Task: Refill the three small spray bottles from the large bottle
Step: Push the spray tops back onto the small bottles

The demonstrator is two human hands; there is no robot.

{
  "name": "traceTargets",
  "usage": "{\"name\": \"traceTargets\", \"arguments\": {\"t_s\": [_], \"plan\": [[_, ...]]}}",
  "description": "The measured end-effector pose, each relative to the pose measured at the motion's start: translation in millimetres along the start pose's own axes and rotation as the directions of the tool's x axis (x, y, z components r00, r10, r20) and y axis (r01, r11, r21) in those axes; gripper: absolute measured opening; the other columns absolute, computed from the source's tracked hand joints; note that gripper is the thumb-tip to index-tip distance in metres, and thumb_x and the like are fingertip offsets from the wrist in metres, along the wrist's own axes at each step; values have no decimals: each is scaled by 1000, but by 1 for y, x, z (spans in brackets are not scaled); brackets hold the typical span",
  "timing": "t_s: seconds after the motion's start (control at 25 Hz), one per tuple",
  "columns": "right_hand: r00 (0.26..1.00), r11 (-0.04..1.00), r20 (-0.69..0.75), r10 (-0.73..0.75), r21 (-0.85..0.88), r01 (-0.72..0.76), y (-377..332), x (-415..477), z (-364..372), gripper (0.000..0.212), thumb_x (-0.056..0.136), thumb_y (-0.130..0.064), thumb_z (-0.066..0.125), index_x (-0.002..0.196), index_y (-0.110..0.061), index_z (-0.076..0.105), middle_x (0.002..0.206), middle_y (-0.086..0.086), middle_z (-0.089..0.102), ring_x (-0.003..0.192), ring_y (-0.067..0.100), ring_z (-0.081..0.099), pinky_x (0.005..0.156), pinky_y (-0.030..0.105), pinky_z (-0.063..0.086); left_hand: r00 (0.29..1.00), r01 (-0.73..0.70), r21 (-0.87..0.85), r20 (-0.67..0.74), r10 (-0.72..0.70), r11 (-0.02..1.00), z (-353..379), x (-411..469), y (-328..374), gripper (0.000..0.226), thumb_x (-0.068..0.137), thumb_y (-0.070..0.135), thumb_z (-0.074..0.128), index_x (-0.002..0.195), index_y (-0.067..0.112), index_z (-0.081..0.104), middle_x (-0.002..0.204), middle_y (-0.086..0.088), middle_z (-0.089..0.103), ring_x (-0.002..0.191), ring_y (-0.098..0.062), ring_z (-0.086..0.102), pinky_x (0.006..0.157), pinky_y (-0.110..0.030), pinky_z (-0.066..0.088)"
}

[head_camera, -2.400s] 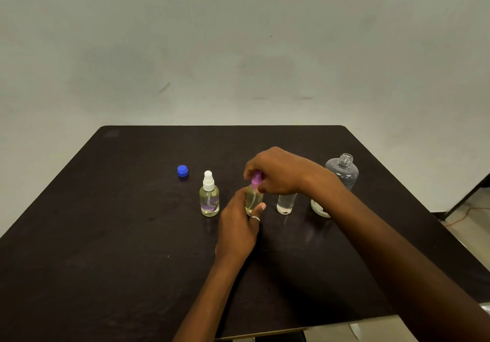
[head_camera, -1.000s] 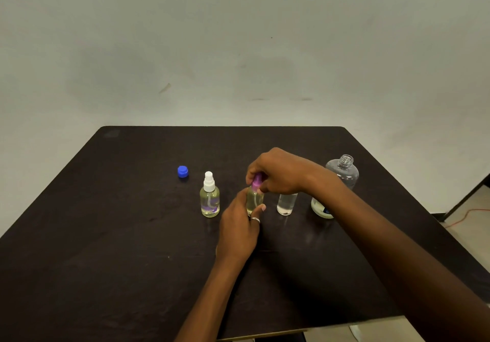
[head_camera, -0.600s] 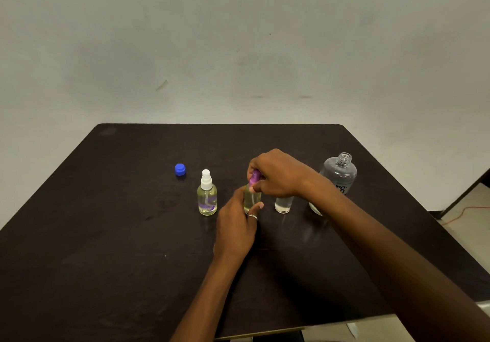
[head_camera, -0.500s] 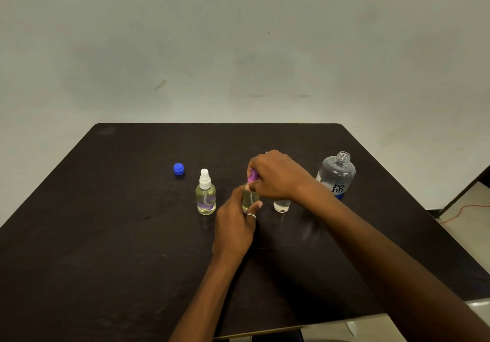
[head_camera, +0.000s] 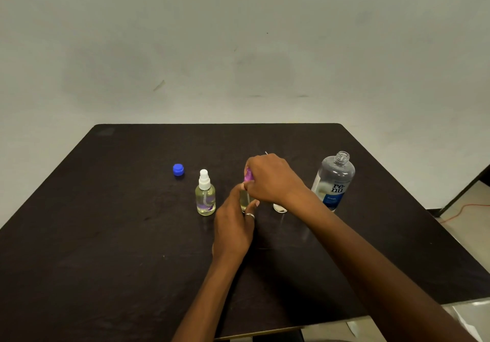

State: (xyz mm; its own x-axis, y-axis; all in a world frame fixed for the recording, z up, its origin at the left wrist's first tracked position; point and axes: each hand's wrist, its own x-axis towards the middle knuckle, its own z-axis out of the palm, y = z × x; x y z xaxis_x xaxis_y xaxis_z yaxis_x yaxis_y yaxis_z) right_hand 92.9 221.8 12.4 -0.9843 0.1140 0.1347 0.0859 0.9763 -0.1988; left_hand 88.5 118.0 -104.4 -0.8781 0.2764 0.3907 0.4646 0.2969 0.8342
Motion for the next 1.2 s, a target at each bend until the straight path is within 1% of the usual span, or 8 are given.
{"name": "traceTargets", "arguments": {"t_s": [0.12, 0.24, 0.4, 0.52, 0.72, 0.84, 1.0, 1.2], "plan": [[999, 1000, 44, -4, -7, 4, 1, 1, -4, 23, 86, -26, 69, 104, -12, 67, 94, 6, 68, 82, 17, 63, 77, 29, 54, 1000, 21, 19, -3, -20, 1000, -1, 0, 1, 37, 93, 21, 67, 128, 24, 56, 84, 12, 64, 74, -1, 61, 68, -15, 47], [999, 1000, 51, 5, -2, -5, 6, 2, -17, 50, 81, -50, 70, 117, -16, 61, 102, 2, 68, 89, 18, 63, 80, 33, 54, 999, 38, 42, 13, -38, 998, 0, 0, 0, 38, 94, 29, 67, 129, 24, 55, 87, 11, 63, 81, 0, 62, 68, -11, 44], [999, 999, -18, 46, 13, -46, 15, -2, -52, 52, 86, -63, 55, 109, -18, 65, 92, -2, 69, 86, 15, 64, 79, 34, 54, 988, 129, 29, 76, -131, 991, -1, -1, -5, 66, 90, 42, 68, 147, 22, 41, 130, 5, 64, 120, -10, 60, 101, -30, 49], [996, 997, -67, 63, 39, -61, 23, -5, -73, 44, 91, -57, 53, 98, -17, 71, 89, -1, 71, 84, 14, 65, 79, 34, 55, 973, 228, 63, 33, -230, 972, -6, -18, 8, 68, 91, 37, 70, 149, 18, 41, 142, 3, 56, 132, -14, 52, 109, -33, 45], [993, 998, -97, 63, 32, -60, 39, -1, -78, 21, 94, -34, 60, 104, -20, 72, 100, -2, 71, 90, 14, 64, 81, 30, 51, 988, 117, 87, -112, -107, 989, -2, -59, 34, 30, 95, 33, 64, 124, 26, 60, 107, 15, 65, 98, -2, 64, 84, -25, 56], [999, 1000, -15, 28, -7, -28, 46, 11, -67, 18, 93, -29, 62, 106, -21, 72, 106, -1, 71, 94, 14, 64, 86, 32, 52, 999, 35, 53, -38, -32, 998, 16, -51, 43, 43, 95, 31, 65, 136, 22, 55, 129, 9, 62, 116, -2, 58, 98, -20, 50], [993, 999, 117, 20, -43, -15, 57, 33, -46, 23, 92, -23, 63, 114, -21, 70, 116, -1, 69, 104, 16, 63, 91, 31, 49, 997, 37, 33, 64, -39, 999, 37, -29, 50, 66, 95, 33, 65, 151, 17, 35, 152, 4, 44, 136, -1, 40, 101, -1, 21], [975, 996, 217, 52, -84, -34, 72, 68, -13, 26, 92, -21, 64, 117, -21, 69, 124, 0, 66, 109, 18, 62, 92, 31, 47, 998, 59, -37, 21, -58, 998, 53, -5, 39, 55, 91, 37, 69, 140, 21, 50, 136, 8, 58, 122, -1, 53, 101, -11, 40]]}}
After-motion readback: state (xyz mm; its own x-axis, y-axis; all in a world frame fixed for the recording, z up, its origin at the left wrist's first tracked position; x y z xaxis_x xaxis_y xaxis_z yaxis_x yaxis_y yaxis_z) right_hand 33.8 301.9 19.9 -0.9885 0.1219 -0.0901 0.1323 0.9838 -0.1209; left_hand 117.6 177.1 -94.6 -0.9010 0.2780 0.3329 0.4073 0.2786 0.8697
